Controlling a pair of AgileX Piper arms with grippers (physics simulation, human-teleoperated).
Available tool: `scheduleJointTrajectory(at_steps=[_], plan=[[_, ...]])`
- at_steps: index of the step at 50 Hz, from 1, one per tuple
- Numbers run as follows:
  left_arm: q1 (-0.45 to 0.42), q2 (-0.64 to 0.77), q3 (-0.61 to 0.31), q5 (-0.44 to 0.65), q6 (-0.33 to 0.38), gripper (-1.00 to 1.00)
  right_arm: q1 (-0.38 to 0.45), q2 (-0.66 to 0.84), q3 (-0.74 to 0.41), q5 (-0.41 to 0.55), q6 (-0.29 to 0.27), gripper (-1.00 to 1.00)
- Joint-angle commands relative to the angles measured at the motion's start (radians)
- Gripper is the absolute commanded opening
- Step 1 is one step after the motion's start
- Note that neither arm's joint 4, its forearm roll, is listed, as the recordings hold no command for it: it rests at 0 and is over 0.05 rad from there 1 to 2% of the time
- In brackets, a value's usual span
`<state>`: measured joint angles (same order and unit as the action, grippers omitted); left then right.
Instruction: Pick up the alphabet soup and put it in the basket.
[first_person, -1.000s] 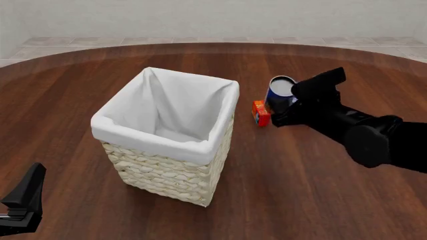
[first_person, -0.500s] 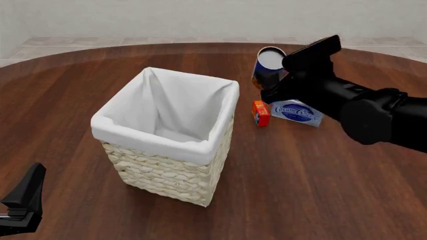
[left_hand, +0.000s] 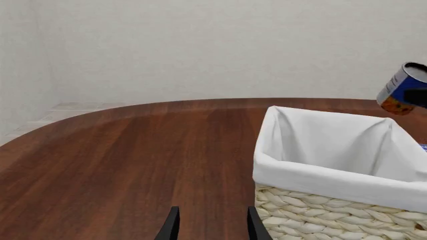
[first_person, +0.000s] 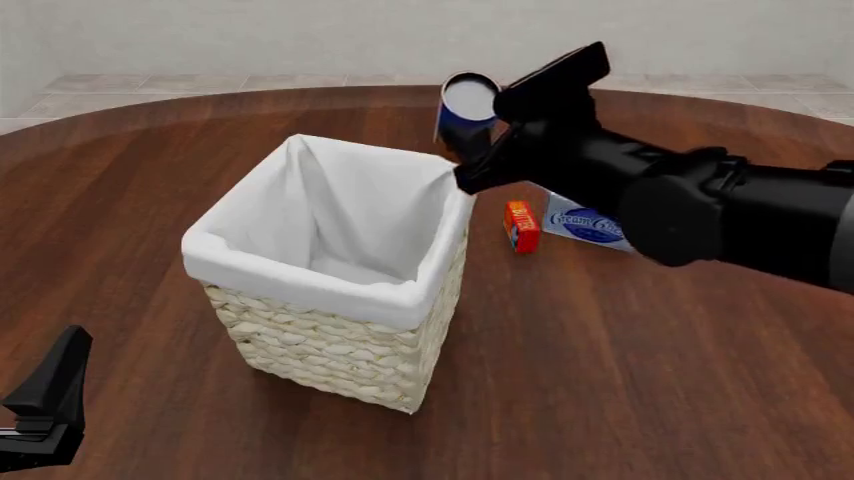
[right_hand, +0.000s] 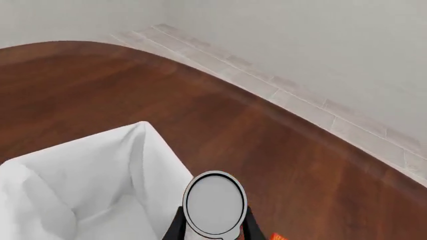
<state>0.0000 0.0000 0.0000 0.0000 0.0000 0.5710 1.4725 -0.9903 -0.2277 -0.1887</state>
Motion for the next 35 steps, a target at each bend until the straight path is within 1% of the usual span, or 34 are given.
scheduleJointTrajectory(at_steps=[1, 13, 20, 25, 29, 32, 33, 35], plan=[[0.0, 0.0, 0.0, 0.0, 0.0, 1.0, 0.074, 0.044, -0.06, 0.005, 0.017, -1.0], [0.0, 0.0, 0.0, 0.0, 0.0, 1.0, 0.169, 0.113, -0.109, 0.004, 0.03, -1.0], [0.0, 0.0, 0.0, 0.0, 0.0, 1.0, 0.211, 0.149, -0.133, 0.01, 0.038, -1.0], [0.0, 0.0, 0.0, 0.0, 0.0, 1.0, 0.247, 0.193, -0.17, 0.034, 0.06, -1.0], [0.0, 0.0, 0.0, 0.0, 0.0, 1.0, 0.27, 0.221, -0.197, 0.054, 0.049, -1.0], [0.0, 0.0, 0.0, 0.0, 0.0, 1.0, 0.277, 0.228, -0.211, 0.066, 0.06, -1.0], [0.0, 0.0, 0.0, 0.0, 0.0, 1.0, 0.284, 0.245, -0.23, 0.084, 0.045, -1.0], [0.0, 0.0, 0.0, 0.0, 0.0, 1.0, 0.285, 0.258, -0.245, 0.096, 0.044, -1.0]])
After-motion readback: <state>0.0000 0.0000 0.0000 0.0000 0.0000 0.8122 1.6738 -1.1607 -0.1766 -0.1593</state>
